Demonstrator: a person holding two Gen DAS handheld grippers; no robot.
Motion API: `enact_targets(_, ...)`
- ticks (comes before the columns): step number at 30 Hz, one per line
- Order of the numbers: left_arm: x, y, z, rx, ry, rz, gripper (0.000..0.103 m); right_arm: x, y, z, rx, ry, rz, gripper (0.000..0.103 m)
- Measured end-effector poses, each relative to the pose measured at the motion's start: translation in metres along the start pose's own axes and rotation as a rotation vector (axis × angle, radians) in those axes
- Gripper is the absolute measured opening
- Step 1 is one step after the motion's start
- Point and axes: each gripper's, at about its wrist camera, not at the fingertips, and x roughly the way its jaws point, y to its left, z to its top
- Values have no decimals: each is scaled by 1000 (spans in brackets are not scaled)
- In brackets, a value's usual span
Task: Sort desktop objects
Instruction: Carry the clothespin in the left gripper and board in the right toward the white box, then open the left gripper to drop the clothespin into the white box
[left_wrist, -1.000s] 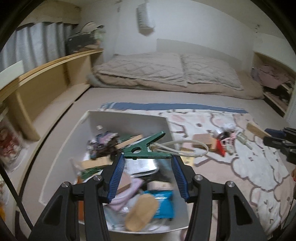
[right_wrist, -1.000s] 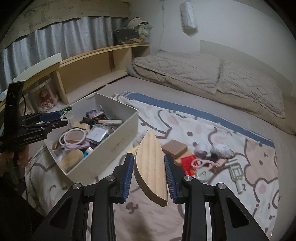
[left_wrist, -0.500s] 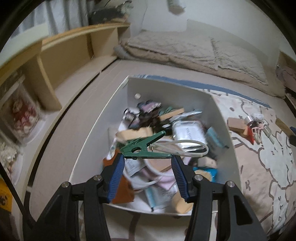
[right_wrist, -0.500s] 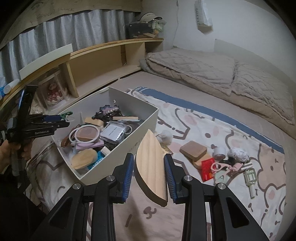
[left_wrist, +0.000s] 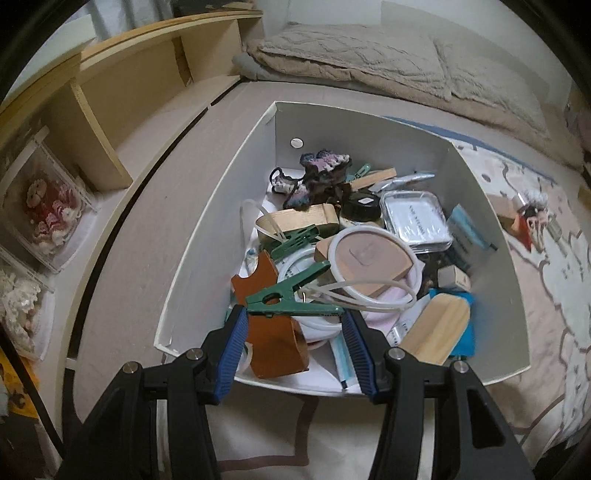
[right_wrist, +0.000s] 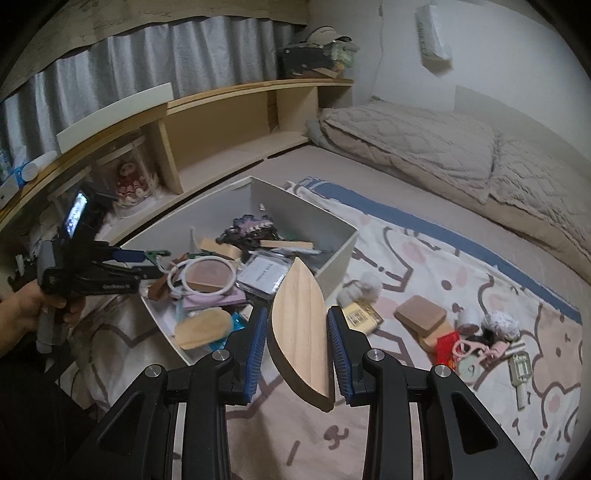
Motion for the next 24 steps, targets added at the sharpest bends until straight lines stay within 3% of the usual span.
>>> enact_targets(11, 6, -12, 1, 84, 31, 36, 53, 23, 23, 37, 22, -31, 69, 34)
enact_targets(16, 6, -17, -1, 119, 25, 43, 73, 45, 30, 40, 33, 0, 96, 34)
enact_targets(24, -4, -2, 2, 52, -7, 3, 74, 88, 44, 38, 18, 69, 119, 34)
